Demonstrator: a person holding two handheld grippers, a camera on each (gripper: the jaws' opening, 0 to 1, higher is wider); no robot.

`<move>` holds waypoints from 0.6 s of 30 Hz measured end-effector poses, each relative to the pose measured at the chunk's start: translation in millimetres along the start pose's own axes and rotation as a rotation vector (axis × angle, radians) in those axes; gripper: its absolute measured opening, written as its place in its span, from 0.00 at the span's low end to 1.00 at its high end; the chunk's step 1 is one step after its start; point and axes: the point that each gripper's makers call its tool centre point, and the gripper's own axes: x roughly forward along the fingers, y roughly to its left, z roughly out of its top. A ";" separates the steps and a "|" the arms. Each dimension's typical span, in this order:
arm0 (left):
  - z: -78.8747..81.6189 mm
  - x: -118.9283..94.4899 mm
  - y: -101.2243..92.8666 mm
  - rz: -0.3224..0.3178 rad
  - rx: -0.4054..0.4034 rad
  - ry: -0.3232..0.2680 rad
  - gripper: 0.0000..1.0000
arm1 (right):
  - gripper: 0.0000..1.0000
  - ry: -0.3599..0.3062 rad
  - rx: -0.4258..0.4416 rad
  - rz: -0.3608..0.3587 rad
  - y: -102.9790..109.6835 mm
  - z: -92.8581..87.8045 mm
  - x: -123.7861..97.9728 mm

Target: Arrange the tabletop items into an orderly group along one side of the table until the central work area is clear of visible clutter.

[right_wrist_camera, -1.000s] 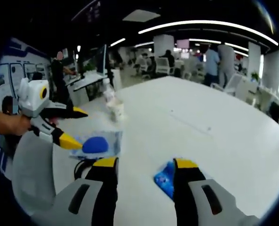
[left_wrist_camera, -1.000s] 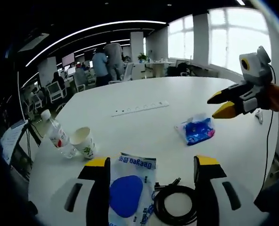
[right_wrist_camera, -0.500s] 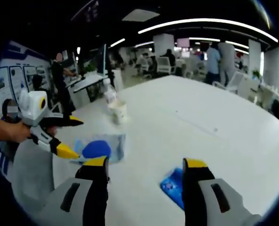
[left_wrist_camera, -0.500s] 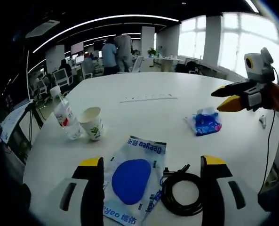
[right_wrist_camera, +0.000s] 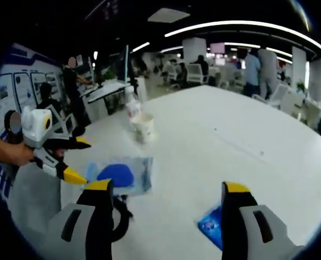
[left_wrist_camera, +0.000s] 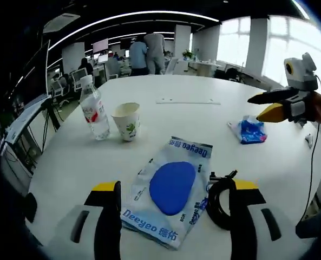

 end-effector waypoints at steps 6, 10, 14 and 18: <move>-15.9 4.1 8.4 0.003 -0.004 0.035 0.80 | 0.78 0.011 -0.003 0.009 4.5 -0.6 9.3; -19.9 6.4 12.5 0.006 -0.010 0.043 0.79 | 0.73 0.031 -0.028 0.006 3.6 -5.5 11.4; -25.1 9.1 17.1 0.012 -0.013 0.054 0.79 | 0.73 0.043 -0.019 0.004 1.5 -10.8 13.7; -29.4 9.6 18.8 0.015 -0.005 0.065 0.79 | 0.72 0.056 -0.015 0.006 3.3 -15.6 15.8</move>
